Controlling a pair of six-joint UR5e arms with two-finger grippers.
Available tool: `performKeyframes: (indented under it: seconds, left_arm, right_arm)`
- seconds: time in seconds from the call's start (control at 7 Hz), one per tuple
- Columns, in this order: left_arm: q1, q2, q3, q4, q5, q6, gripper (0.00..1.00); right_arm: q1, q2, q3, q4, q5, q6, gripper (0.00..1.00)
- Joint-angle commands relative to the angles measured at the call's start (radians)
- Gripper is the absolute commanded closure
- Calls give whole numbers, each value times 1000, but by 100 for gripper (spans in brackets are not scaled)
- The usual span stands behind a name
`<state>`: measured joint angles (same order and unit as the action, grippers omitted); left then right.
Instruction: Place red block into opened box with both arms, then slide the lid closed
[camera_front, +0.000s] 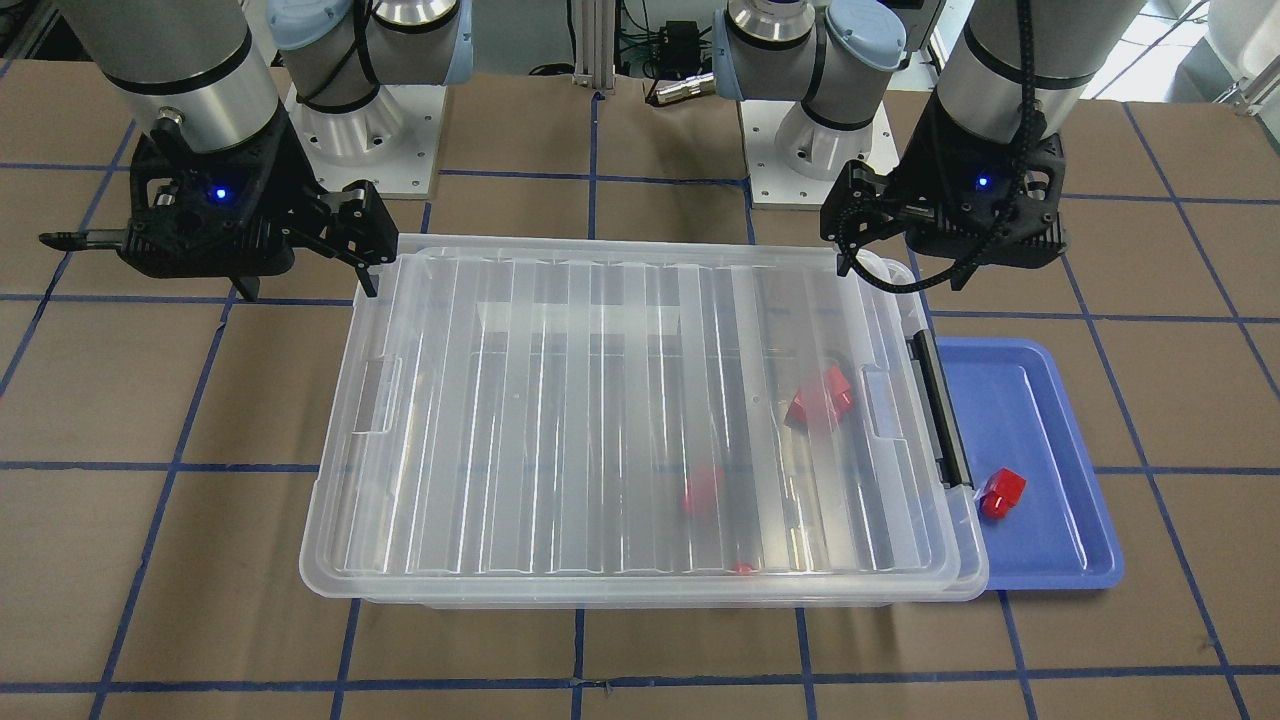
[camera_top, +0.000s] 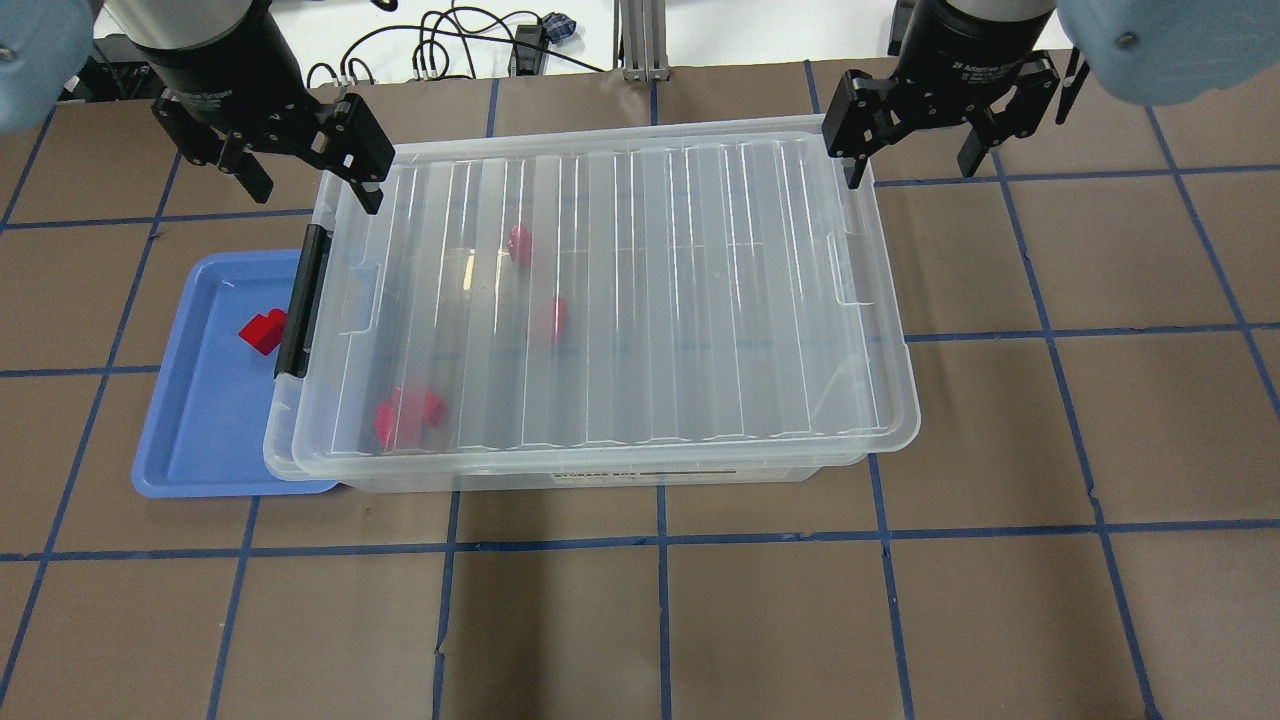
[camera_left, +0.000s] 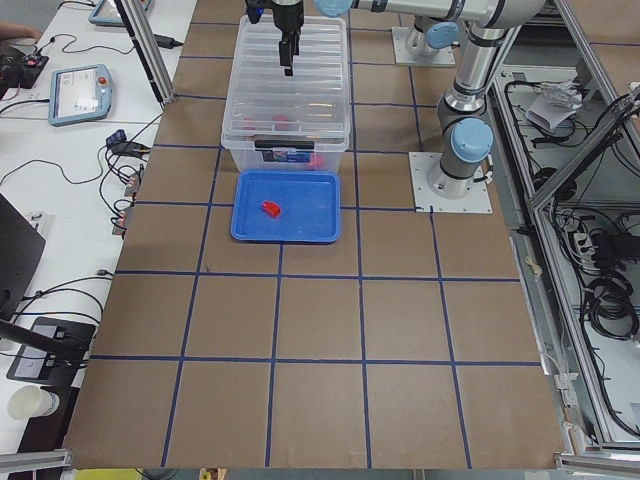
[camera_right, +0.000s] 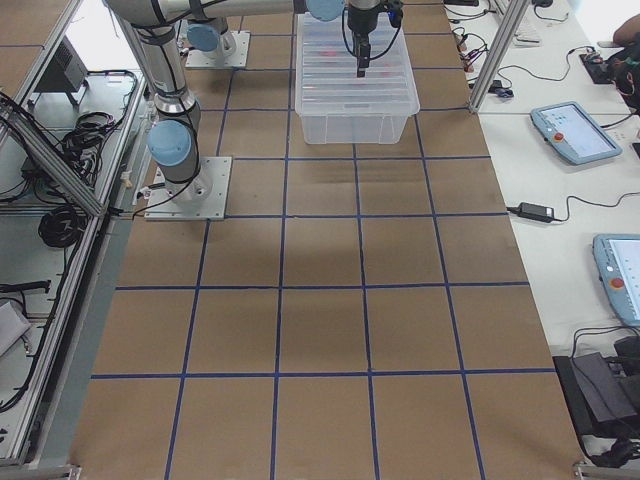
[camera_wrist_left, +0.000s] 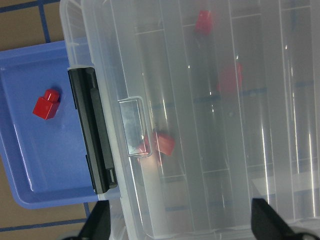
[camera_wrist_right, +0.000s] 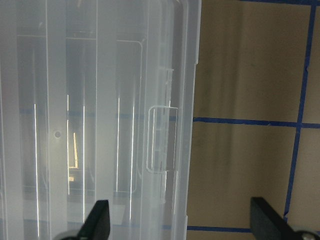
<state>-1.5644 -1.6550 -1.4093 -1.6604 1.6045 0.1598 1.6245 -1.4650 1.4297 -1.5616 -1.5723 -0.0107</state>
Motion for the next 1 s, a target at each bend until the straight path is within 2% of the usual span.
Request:
performKeyframes:
  seconds: [0.0,0.57,0.71,0.86]
  left_arm:
    - [0,7,-17,2,-6,-17,0]
    - [3,7,-17,8,0,-2,0]
    - [7,6,-17,8,0,0,0]
    - [9,7,-19,8,3,3,0]
  right_arm:
    - [0,0,0,0,0,0,0]
    - [-14,5,20,5,0,-8,0]
    - [-12,11,84,-59,-11,-14,0]
    - [-14,20,166,-285,-55,-18,0]
